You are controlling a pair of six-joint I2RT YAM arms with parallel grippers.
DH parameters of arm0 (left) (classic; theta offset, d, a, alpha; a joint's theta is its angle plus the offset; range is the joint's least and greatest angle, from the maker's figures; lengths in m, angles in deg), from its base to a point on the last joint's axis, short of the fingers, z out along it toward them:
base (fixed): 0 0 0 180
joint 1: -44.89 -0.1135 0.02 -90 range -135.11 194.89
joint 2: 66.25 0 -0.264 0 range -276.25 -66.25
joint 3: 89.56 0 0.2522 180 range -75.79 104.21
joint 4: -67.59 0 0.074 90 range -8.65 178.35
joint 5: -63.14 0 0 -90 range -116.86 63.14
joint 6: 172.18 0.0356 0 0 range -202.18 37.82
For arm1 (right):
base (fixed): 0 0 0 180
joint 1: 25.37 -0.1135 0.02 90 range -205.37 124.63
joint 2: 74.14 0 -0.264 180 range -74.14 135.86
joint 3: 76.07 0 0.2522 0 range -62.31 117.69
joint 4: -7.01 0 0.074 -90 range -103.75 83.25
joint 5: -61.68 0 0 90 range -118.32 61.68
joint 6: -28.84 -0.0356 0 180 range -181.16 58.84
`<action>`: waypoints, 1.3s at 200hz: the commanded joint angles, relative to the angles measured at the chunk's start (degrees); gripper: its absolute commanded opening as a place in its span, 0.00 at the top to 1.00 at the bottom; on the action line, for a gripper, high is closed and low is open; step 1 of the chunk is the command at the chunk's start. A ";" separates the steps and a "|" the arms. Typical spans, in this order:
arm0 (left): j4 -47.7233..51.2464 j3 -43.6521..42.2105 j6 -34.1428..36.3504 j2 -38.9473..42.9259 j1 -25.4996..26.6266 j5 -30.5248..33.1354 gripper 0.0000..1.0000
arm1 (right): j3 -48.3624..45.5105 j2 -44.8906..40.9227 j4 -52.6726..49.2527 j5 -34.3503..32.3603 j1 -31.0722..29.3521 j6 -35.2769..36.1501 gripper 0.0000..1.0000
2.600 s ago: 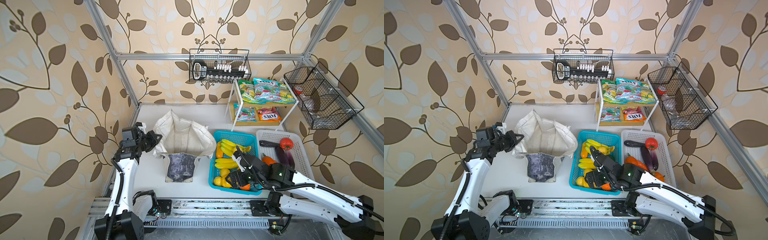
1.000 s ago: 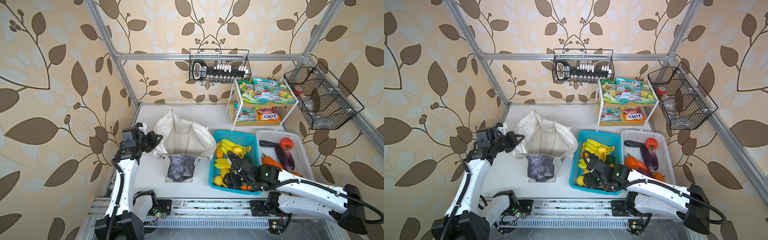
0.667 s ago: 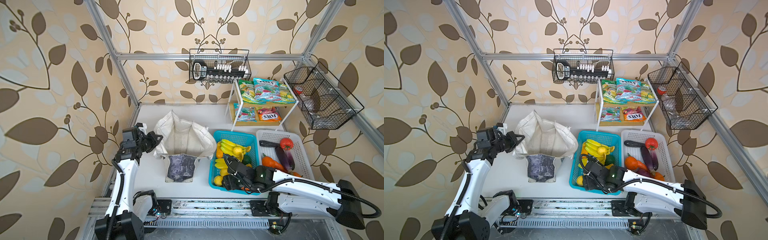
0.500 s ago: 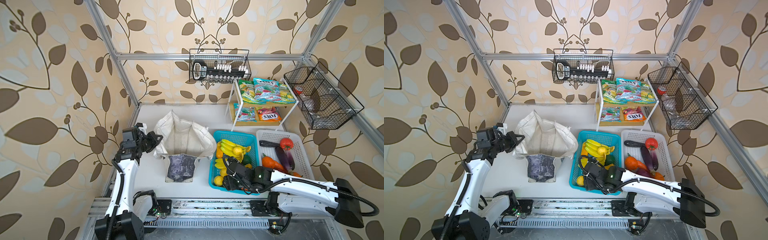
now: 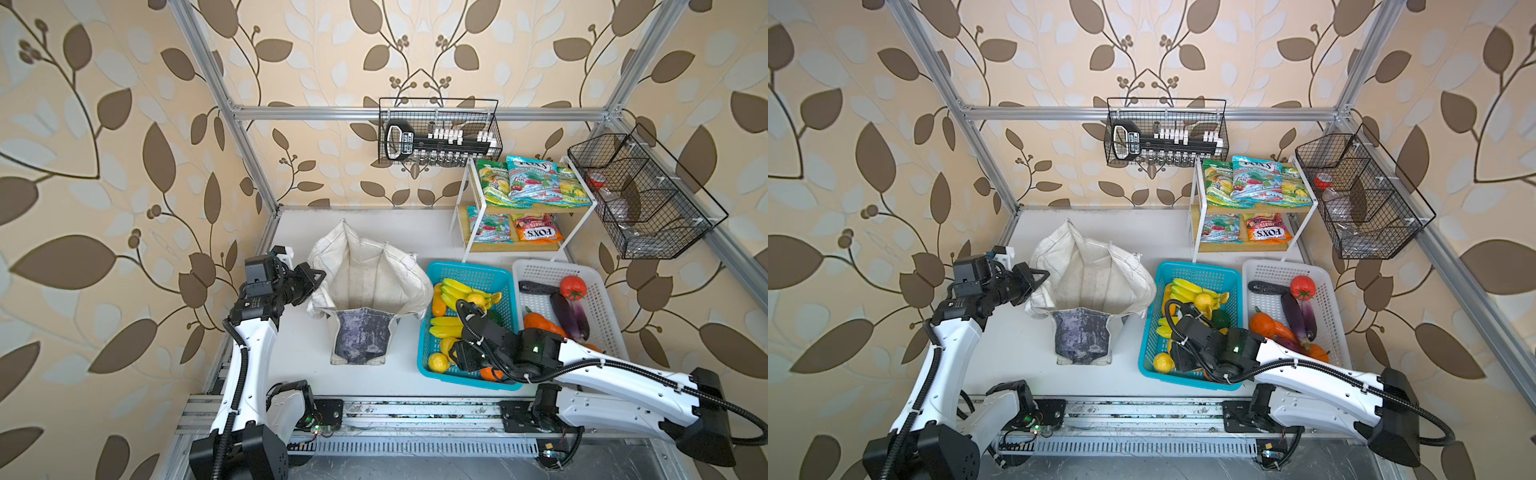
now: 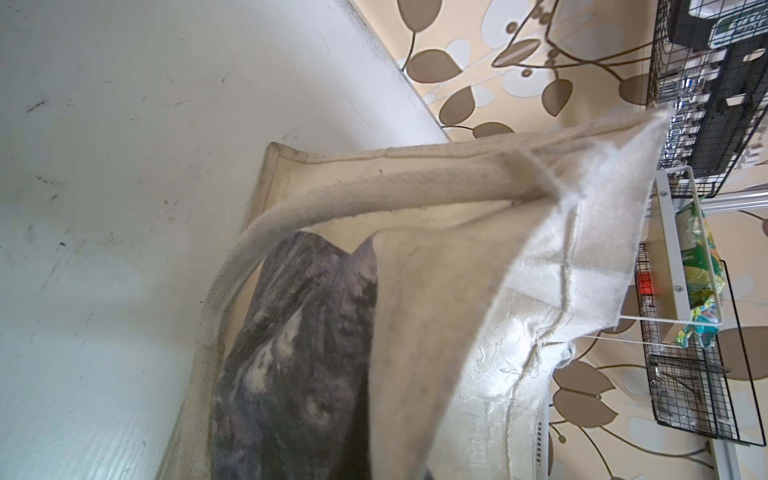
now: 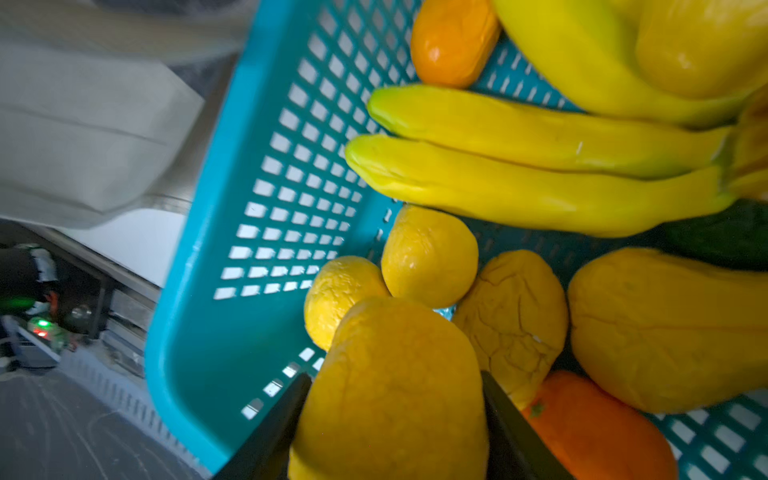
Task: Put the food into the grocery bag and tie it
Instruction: 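Lower the right gripper onto a yellow lemon in the teal basket and grasp it, then carry the lemon with the right gripper over the open tote bag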
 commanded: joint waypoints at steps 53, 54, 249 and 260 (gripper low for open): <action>-0.69 -0.29 0.26 0.38 -0.06 -4.04 1.00 | 8.87 0.31 1.36 2.80 11.55 12.66 0.42; -0.73 -0.29 0.28 0.38 -0.04 -4.08 1.00 | 9.11 0.36 1.25 2.84 11.64 12.85 0.42; -6.71 4.04 -7.15 -4.77 0.52 -11.42 1.00 | 66.77 58.41 6.57 15.29 7.79 32.30 0.48; -6.74 4.75 -7.17 -5.19 0.56 -11.41 1.00 | 65.68 59.48 8.07 15.02 7.56 31.95 0.47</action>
